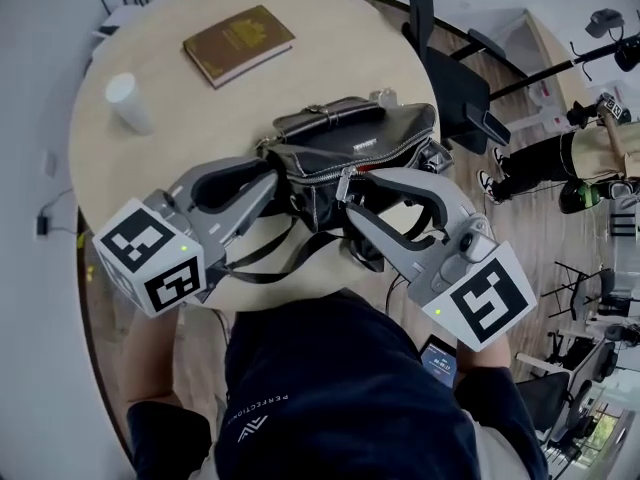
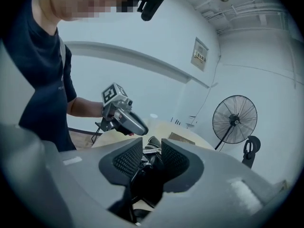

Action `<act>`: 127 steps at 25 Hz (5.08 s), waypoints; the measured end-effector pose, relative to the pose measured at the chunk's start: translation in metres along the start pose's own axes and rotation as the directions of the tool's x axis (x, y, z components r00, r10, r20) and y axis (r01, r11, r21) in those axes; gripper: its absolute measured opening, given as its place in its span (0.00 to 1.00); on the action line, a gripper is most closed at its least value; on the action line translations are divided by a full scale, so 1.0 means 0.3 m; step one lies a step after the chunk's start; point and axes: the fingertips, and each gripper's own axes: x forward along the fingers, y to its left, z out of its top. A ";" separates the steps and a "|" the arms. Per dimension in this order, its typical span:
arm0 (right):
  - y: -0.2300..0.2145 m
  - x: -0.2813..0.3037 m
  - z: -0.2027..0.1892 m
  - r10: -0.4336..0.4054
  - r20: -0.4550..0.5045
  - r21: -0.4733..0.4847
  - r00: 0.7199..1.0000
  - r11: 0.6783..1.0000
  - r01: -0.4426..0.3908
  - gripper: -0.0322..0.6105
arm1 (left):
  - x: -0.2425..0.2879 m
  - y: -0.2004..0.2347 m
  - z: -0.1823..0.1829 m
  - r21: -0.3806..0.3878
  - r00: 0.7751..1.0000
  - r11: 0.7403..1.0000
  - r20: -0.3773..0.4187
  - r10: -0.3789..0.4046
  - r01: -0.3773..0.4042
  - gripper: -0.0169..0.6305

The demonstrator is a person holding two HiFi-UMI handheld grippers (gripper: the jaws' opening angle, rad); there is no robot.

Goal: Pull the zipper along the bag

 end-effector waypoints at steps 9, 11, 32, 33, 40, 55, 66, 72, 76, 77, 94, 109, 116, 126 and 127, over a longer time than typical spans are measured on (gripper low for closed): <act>0.031 0.034 -0.063 -0.052 -0.219 -0.086 0.974 0.996 0.034 0.32 | 0.007 0.005 -0.018 -0.045 0.997 0.997 0.051 -0.059 0.061 0.13; 0.033 0.040 -0.082 -0.060 -0.274 -0.124 0.960 0.992 0.027 0.33 | 0.008 0.004 -0.019 -0.052 0.996 0.996 0.063 -0.066 0.070 0.13; 0.057 0.051 -0.115 -0.062 -0.399 -0.212 0.915 0.977 -0.026 0.13 | -0.005 0.012 -0.026 -0.097 0.989 0.989 0.113 -0.100 0.111 0.09; 0.053 0.050 -0.113 -0.072 -0.398 -0.221 0.915 0.975 -0.020 0.12 | -0.003 0.010 -0.026 -0.097 0.988 0.989 0.114 -0.103 0.114 0.09; 0.024 0.022 -0.087 -0.120 -0.366 -0.219 0.923 0.975 0.040 0.07 | 0.008 -0.035 -0.018 -0.078 0.985 0.987 0.109 -0.131 0.140 0.09; 0.008 0.021 -0.131 -0.099 -0.360 -0.204 0.928 0.979 0.026 0.07 | 0.020 -0.069 0.000 -0.049 0.988 0.992 0.109 -0.113 0.119 0.12; -0.024 -0.033 -0.095 -0.072 -0.288 -0.142 0.955 0.989 0.032 0.06 | 0.051 -0.088 0.018 0.021 0.995 0.998 0.081 -0.066 0.065 0.27; -0.041 -0.039 -0.075 -0.035 -0.240 -0.113 0.970 0.994 0.007 0.06 | 0.088 -0.099 0.030 0.109 0.997 0.991 0.028 -0.075 0.071 0.35; -0.050 -0.039 -0.078 0.002 -0.233 -0.100 0.972 0.995 -0.025 0.06 | 0.116 -0.105 0.012 0.233 0.992 0.966 -0.069 -0.101 0.115 0.38; -0.049 -0.038 -0.079 0.012 -0.228 -0.094 0.974 0.995 -0.035 0.06 | 0.117 -0.107 0.011 0.265 0.990 0.956 -0.084 -0.110 0.128 0.38; -0.071 -0.041 -0.077 0.100 -0.184 0.045 0.978 0.995 -0.093 0.06 | 0.151 -0.157 -0.007 0.492 0.926 0.784 -0.196 -0.323 0.378 0.30; -0.137 -0.104 -0.085 0.124 -0.117 0.069 0.985 0.991 -0.116 0.06 | 0.127 -0.154 -0.041 0.473 0.909 0.779 -0.278 -0.311 0.411 0.23; -0.052 -0.045 -0.087 0.250 -0.210 -0.067 0.945 0.961 -0.269 0.18 | 0.118 -0.152 -0.039 0.463 0.921 0.797 -0.234 -0.312 0.387 0.23; -0.027 0.007 -0.171 0.309 -0.406 -0.102 0.860 0.920 -0.379 0.22 | 0.115 -0.157 -0.047 0.469 0.923 0.796 -0.228 -0.309 0.382 0.23; -0.023 0.006 -0.174 0.321 -0.409 -0.098 0.854 0.915 -0.391 0.22 | 0.114 -0.159 -0.048 0.467 0.923 0.797 -0.227 -0.311 0.383 0.23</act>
